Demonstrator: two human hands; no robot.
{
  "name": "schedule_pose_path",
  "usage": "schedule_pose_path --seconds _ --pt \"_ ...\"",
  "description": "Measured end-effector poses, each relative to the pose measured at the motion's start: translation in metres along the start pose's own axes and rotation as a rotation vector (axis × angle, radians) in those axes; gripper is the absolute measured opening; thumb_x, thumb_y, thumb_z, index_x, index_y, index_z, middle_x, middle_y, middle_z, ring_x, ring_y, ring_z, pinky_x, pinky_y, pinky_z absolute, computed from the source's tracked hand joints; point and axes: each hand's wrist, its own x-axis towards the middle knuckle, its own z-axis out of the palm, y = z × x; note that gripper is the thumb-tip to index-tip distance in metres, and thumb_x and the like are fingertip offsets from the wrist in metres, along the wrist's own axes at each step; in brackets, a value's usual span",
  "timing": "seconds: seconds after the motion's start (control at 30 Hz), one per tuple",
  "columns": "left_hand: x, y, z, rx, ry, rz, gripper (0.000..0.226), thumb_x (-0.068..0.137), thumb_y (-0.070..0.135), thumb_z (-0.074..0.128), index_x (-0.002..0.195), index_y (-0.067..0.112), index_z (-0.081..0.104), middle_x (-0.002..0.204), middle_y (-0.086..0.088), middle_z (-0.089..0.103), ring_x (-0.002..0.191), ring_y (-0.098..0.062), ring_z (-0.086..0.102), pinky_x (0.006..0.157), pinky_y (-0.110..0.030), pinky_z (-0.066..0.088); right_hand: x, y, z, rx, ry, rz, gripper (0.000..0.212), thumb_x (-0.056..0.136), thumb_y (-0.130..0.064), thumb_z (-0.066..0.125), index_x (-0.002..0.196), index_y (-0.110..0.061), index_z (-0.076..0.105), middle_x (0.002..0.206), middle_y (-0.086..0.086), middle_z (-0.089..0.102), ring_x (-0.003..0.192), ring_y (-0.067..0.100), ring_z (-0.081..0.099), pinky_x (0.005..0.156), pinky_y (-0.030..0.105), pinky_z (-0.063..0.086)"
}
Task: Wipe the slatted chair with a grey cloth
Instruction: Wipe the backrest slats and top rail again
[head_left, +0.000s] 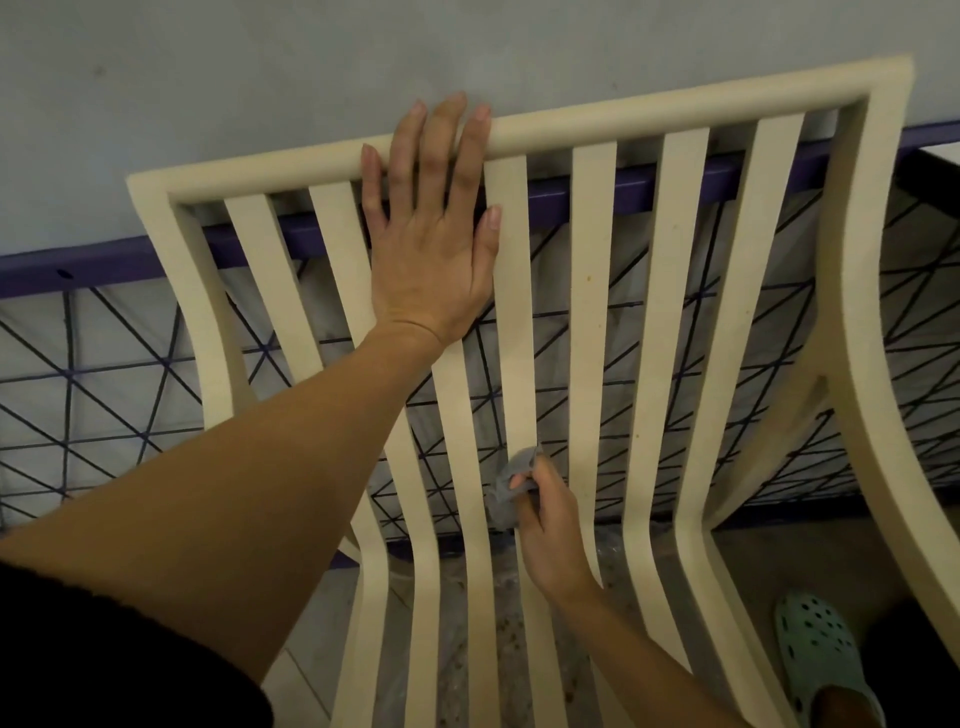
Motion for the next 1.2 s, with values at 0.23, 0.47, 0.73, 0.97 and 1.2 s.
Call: schedule_pose_path --seconds 0.23,0.47,0.73,0.97,1.2 --pt "0.002 0.001 -0.001 -0.003 0.012 0.001 0.059 0.100 0.036 0.036 0.153 0.014 0.024 0.159 -0.007 0.026 0.147 -0.029 0.018 0.118 -0.049 -0.001 -0.025 0.029 0.000 -0.200 -0.017 0.137 0.018 0.096 -0.002 0.044 0.091 -0.015 0.057 0.096 0.010 0.054 0.088 0.019 0.049 0.079 0.029 0.042" --pt "0.002 0.002 -0.004 -0.001 -0.011 0.001 0.059 0.100 0.036 0.035 0.153 0.014 0.025 0.159 -0.007 0.025 0.148 -0.030 0.018 0.118 -0.051 0.001 -0.061 0.040 0.006 -0.118 0.097 0.379 0.031 0.099 -0.008 0.042 0.068 -0.008 0.045 0.072 0.014 0.040 0.067 0.019 0.042 0.069 0.026 0.042" --pt "0.001 0.003 -0.004 -0.004 -0.027 -0.004 0.060 0.100 0.037 0.034 0.154 0.015 0.021 0.161 -0.005 0.021 0.148 -0.029 0.015 0.118 -0.050 0.000 -0.031 0.025 0.003 0.188 0.095 0.544 0.030 0.083 0.011 0.042 0.060 -0.008 0.048 0.059 0.009 0.043 0.055 0.019 0.041 0.051 0.022 0.043" --pt "0.001 0.002 -0.004 -0.009 -0.039 -0.006 0.060 0.100 0.038 0.033 0.154 0.015 0.020 0.161 -0.006 0.021 0.149 -0.029 0.014 0.118 -0.051 0.001 0.003 -0.020 -0.006 -0.002 0.031 0.234 0.028 0.085 0.010 0.050 0.078 -0.011 0.066 0.091 0.005 0.058 0.084 0.015 0.054 0.083 0.022 0.041" --pt "0.000 0.001 -0.004 -0.044 -0.035 -0.008 0.061 0.099 0.036 0.038 0.154 0.016 0.021 0.160 -0.005 0.023 0.148 -0.028 0.015 0.118 -0.050 0.000 0.059 -0.085 -0.023 -0.185 -0.046 -0.126 0.024 0.093 0.010 0.041 0.091 -0.006 0.060 0.096 0.006 0.056 0.088 0.012 0.051 0.078 0.018 0.040"
